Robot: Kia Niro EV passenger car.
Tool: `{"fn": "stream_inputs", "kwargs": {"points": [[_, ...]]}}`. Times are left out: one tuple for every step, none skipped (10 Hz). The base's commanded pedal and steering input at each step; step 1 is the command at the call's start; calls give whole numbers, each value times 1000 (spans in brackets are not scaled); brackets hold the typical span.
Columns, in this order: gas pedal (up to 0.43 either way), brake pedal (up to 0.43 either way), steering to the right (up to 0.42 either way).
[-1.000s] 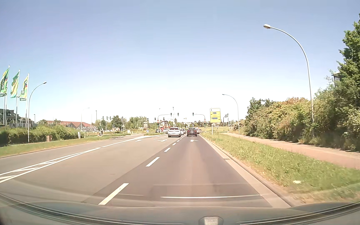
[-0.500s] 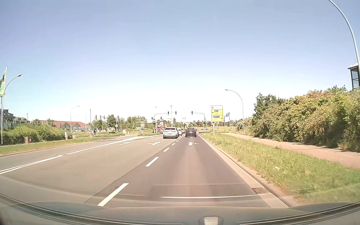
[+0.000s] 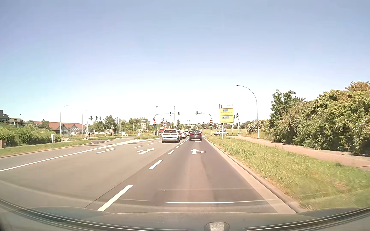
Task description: Follow the waypoints while adhering to traffic rules and regulations
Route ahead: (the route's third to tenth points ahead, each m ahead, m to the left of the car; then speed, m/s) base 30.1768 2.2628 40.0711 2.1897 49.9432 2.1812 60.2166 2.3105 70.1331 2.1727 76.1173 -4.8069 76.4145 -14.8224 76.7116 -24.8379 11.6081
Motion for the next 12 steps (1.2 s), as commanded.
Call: {"fn": "stream_inputs", "kwargs": {"points": [[0,30,0],[0,24,0],[0,24,0],[0,30,-1],[0,30,-3],[0,30,-3],[0,30,-2],[0,24,-2],[0,24,-2],[0,24,-2],[0,24,-2],[0,37,-2]]}}
